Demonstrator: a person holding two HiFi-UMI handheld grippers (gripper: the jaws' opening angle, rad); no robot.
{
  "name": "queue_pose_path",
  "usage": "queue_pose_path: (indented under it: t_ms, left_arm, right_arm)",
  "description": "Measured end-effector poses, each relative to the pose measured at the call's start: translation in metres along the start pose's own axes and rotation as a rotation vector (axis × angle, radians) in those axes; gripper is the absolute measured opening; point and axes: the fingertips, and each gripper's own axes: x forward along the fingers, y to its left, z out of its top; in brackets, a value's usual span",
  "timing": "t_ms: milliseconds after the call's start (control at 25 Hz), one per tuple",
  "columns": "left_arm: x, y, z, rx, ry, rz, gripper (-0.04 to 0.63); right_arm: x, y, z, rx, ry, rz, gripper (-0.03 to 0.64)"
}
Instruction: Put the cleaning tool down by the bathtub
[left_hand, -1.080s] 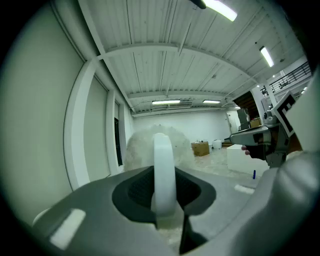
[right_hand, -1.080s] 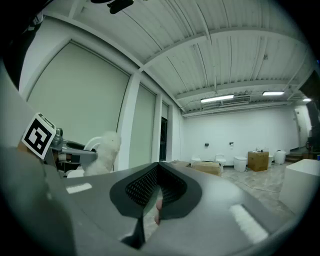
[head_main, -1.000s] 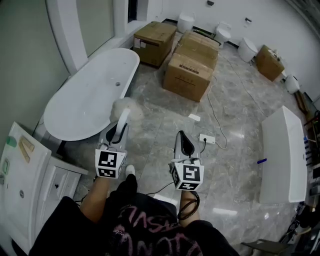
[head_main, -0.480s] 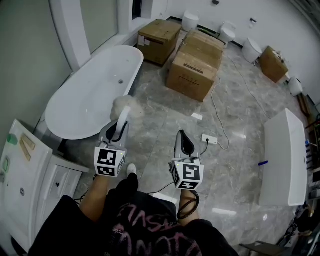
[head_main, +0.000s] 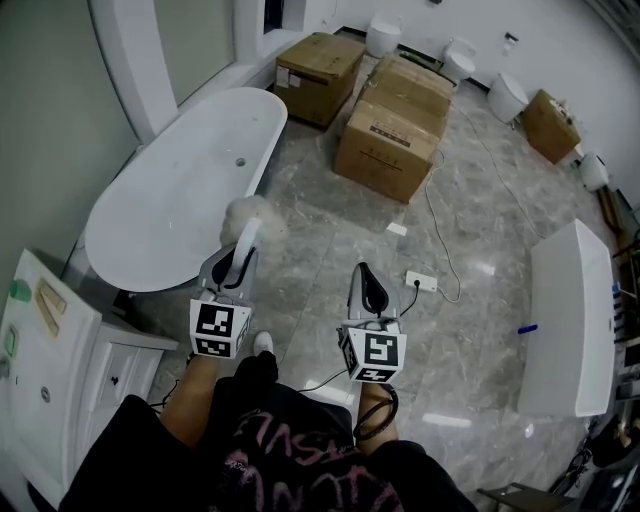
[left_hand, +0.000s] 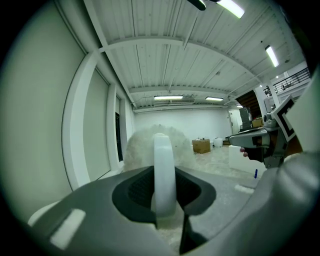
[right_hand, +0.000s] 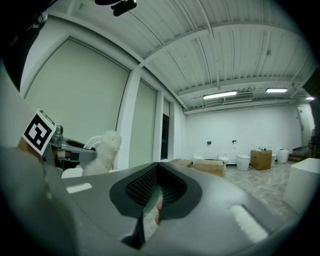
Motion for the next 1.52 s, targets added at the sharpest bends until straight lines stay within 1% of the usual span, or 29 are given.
queue_pose_path:
  t_ms: [200,360,800,1080,1280,1520]
  left_arm:
    - [0.031,0.012,-0.006,-0.01,0.002,-0.011,0.086]
    - [0.055,0.028,-0.008,0.004,0.004,-0.019,0.084]
    - [0.11,0.07,0.003,0.024,-0.013,-0.094,0.085]
    - [0.123,0.089,0.003,0.032,-0.023,-0.119,0.084]
    - [0.13,0.098,0.003,0.035,-0.023,-0.125,0.085]
    - [0.143,0.101,0.009,0.056,-0.037,-0.141,0.085]
  right_arm:
    - [0.03,-0.01,-0.01,-0.004,0.028,-0.015,0.012]
    - [0.061,-0.014,-0.01,-0.012,0.04,-0.025,0.012]
    - [0.138,0.002,0.003,-0.021,0.05,-0.042,0.014]
    - [0.156,0.01,0.004,-0.022,0.042,-0.072,0.014]
    - [0.164,0.013,0.002,-0.037,0.051,-0.073,0.014]
    - [0.173,0.002,0.002,-0.039,0.051,-0.089,0.014]
